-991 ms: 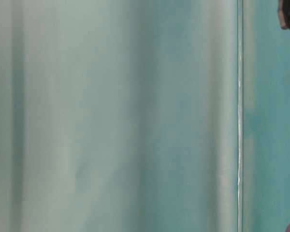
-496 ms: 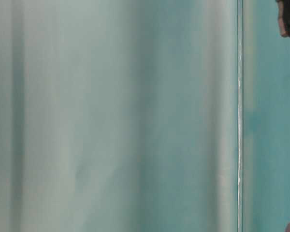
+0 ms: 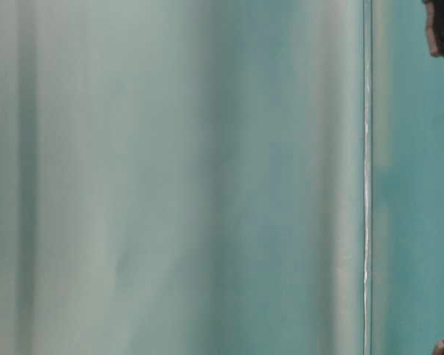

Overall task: Insert the wire through the hole in the metal fitting marked with a red label. (retake)
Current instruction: 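Close the left gripper on the wire tip emerging past the bracket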

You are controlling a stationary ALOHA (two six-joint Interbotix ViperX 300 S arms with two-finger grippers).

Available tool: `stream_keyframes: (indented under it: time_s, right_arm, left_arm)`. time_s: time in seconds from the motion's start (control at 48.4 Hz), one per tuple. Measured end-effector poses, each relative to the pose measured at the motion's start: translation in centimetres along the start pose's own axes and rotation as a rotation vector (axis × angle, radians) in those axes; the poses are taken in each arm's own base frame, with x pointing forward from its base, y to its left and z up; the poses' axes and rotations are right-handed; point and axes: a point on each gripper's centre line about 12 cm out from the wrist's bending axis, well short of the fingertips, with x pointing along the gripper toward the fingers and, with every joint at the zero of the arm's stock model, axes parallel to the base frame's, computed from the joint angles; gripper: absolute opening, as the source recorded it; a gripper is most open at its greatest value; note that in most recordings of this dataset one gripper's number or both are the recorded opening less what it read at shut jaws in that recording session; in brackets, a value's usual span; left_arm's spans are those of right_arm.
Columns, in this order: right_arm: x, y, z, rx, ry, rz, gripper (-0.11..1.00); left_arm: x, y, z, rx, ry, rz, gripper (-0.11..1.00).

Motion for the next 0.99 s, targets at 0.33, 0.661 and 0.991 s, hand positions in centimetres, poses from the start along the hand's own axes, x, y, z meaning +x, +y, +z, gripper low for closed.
stream_keyframes:
  time_s: [0.33, 0.661, 0.991]
  right_arm:
    - [0.00, 0.00, 0.00, 0.000, 0.000, 0.000, 0.02]
    - [-0.06, -0.04, -0.13, -0.006, 0.007, 0.001, 0.02]
    - [-0.43, -0.21, 0.03, -0.002, 0.016, 0.004, 0.06]
  left_arm:
    - [0.16, -0.01, -0.28, 0.002, 0.038, 0.004, -0.10]
    - [0.19, -0.07, -0.37, 0.003, 0.046, 0.002, -0.10]
    - [0.37, -0.04, -0.22, 0.001, 0.040, 0.004, -0.10]
